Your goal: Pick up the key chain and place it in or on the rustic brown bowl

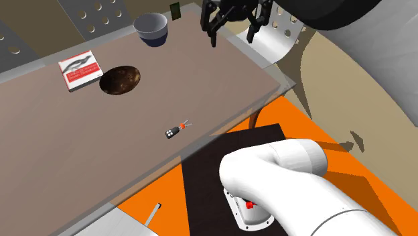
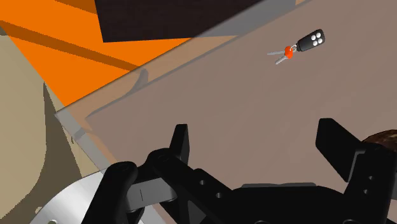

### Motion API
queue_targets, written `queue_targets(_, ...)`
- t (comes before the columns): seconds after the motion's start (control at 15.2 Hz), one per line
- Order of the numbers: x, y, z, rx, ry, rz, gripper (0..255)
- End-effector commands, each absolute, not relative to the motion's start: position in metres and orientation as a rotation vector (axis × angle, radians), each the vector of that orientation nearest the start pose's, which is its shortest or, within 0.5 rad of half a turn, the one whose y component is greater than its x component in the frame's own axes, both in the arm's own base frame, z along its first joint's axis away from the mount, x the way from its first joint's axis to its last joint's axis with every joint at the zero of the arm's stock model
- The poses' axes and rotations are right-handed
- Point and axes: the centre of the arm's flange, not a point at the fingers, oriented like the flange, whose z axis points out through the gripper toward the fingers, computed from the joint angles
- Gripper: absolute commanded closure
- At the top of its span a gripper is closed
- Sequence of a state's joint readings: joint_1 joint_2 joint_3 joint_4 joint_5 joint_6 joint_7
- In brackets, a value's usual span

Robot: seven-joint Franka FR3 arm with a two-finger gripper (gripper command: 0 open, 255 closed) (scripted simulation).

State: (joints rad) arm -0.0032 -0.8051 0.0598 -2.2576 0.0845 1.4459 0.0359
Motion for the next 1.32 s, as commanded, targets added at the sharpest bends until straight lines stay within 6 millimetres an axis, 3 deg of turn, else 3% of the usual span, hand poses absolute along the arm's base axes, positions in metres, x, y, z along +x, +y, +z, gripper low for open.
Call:
queue_targets(0.0,0.287,0.034,0.631,-3.101,-0.019,0.014,0)
queue_targets(1.25,0.263,0.175,0.422,-3.117,0.134,-0.015,0)
